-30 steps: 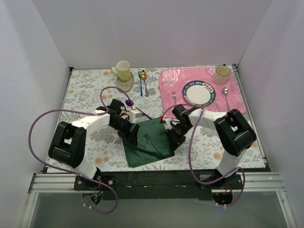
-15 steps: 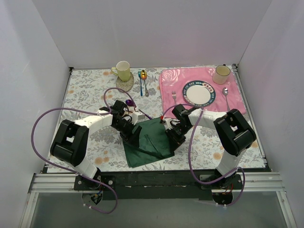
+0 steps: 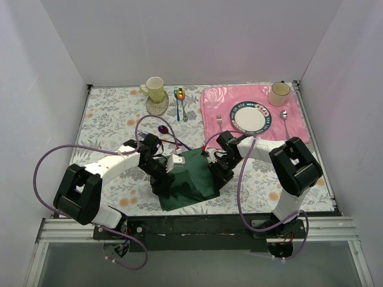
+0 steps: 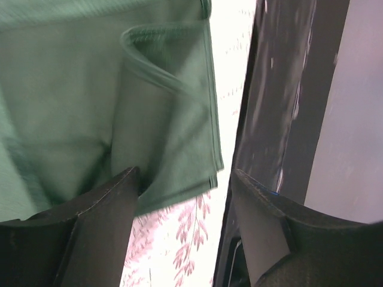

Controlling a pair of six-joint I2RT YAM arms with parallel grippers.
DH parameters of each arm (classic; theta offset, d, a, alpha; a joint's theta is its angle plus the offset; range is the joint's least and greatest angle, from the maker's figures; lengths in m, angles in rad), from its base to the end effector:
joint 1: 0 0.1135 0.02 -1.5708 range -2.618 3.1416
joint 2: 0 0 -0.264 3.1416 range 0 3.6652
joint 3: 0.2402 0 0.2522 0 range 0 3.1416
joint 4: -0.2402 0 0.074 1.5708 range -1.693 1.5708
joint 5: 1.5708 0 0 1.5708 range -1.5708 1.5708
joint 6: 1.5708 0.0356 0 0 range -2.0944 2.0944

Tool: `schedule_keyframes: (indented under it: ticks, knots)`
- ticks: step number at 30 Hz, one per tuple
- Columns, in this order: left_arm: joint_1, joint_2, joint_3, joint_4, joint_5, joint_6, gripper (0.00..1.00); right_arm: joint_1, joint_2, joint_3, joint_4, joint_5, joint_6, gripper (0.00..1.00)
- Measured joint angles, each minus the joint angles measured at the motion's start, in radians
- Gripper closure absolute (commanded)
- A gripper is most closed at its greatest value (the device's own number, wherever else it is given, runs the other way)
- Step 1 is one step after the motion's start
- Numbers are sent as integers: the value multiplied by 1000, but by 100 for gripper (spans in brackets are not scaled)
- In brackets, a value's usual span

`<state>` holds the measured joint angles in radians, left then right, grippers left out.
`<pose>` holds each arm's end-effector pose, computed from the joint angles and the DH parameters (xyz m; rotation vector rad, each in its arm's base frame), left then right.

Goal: Fold the napkin into a case and place the utensils inside
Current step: Fold the square-folded napkin at the center of the board.

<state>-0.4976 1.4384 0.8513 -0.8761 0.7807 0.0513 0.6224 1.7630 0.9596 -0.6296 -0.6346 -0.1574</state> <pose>0.1928 -0.1332 0.1907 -0.8294 -2.7139 1.1722 0.2296 0.1907 0.1363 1.1881 -2.7146 -0.9938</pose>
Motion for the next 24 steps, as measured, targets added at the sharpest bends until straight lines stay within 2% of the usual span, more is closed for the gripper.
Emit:
schedule_keyframes:
  ticks: [8, 12, 16, 20, 24]
  knots:
    - [0, -82, -70, -125, -66, 251, 40, 0, 3, 2, -1, 0, 0, 79]
    - [5, -141, -72, -159, -82, 306, 40, 0, 5, 2, -1, -1, 0, 79]
    - [27, -146, -27, -128, -57, 246, 48, 0, 7, 6, -3, -2, 1, 80]
    - [29, -148, -7, 79, -44, 64, 55, 0, 8, 7, -3, -2, 0, 85]
    - [-9, -124, -10, 282, -91, -72, 60, 1, 8, 18, -4, -6, 8, 86]
